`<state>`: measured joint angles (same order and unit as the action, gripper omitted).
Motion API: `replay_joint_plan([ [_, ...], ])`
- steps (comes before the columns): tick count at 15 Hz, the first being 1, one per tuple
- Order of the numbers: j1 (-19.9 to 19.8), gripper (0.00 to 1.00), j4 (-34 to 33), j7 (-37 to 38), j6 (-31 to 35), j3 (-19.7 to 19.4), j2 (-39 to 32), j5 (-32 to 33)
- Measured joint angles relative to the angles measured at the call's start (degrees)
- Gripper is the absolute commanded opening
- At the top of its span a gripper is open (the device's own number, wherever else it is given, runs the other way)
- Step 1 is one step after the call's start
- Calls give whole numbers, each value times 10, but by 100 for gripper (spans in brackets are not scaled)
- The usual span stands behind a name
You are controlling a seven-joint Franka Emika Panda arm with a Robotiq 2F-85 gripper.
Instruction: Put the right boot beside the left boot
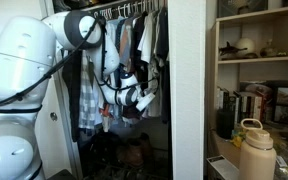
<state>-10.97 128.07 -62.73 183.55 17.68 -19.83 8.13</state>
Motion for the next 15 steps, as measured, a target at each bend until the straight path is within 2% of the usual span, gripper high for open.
replay_joint_plan([
  [5,1,100,81,90,-100,12,148,-74],
  [10,2,100,127,130,-201,14,252,-121],
  [15,95,100,174,219,-259,-73,323,-87],
])
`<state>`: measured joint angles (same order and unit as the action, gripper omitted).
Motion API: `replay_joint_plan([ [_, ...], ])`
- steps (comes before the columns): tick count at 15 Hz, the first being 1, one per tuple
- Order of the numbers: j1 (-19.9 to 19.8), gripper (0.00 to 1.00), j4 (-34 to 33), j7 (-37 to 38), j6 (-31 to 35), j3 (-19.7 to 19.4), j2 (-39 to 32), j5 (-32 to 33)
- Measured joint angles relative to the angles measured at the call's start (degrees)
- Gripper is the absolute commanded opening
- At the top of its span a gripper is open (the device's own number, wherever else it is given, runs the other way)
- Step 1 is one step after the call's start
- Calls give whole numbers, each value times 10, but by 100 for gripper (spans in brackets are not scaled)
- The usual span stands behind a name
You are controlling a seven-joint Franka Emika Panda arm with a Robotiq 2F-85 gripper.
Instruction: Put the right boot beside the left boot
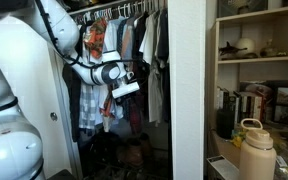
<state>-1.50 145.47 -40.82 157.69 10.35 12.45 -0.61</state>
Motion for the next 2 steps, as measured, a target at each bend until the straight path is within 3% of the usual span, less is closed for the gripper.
replay_joint_plan([
  [2,26,100,22,30,-6,-18,24,11],
])
